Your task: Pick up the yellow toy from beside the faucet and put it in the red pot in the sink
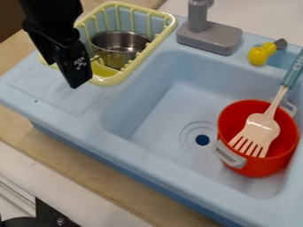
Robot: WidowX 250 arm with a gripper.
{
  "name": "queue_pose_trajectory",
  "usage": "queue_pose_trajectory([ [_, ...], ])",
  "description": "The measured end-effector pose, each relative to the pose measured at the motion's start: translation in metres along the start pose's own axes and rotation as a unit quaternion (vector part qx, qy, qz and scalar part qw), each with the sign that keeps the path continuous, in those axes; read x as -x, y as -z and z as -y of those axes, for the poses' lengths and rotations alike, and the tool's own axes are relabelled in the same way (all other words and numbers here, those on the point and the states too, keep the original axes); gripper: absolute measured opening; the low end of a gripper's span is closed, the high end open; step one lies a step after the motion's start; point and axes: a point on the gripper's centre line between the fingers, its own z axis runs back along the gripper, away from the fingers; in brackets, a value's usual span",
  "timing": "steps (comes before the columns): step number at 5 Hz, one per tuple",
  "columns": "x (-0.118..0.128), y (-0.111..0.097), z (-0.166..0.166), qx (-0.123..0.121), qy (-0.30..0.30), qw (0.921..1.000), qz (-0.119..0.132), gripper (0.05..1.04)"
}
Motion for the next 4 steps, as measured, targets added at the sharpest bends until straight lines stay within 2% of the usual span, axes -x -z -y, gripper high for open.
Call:
queue_pose_trajectory([
  [1, 0.003, 0.004, 0.004, 0.007, -0.002, 0.9999, -0.007, 0.998],
  [2, 0.001, 0.005, 0.015, 0.013, -0.032, 0.999, -0.027, 0.998],
  [3, -0.009, 0.007, 0.029, 0.034, -0.038, 0.9984, -0.024, 0.998],
  [4, -0.025, 0.005, 0.042, 0.053, -0.039, 0.9978, -0.006, 0.998],
])
